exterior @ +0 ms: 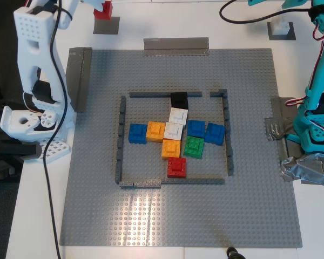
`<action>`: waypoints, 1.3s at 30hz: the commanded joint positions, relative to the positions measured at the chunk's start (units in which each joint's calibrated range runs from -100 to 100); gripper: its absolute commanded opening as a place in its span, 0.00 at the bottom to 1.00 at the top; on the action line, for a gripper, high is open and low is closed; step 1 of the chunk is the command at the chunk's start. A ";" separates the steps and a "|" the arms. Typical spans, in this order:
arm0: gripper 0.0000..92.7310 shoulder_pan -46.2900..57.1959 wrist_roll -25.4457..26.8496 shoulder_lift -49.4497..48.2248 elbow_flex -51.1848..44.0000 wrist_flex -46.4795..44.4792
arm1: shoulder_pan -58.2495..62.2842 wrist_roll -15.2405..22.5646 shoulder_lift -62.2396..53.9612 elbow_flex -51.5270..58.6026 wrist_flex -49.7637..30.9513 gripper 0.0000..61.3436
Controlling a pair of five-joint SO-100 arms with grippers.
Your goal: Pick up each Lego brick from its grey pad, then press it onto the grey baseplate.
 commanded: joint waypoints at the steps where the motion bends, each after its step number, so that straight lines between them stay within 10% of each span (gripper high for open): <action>1: 0.21 0.32 -0.06 -0.10 -1.48 0.70 | 1.45 -1.91 -16.52 6.04 1.04 0.00; 24: 0.21 0.46 -0.01 4.28 -1.21 4.20 | 31.91 -13.63 -47.33 50.56 8.69 0.00; 39: 0.21 0.39 0.23 4.79 -0.48 4.20 | 50.05 -15.97 -43.39 58.59 -4.49 0.00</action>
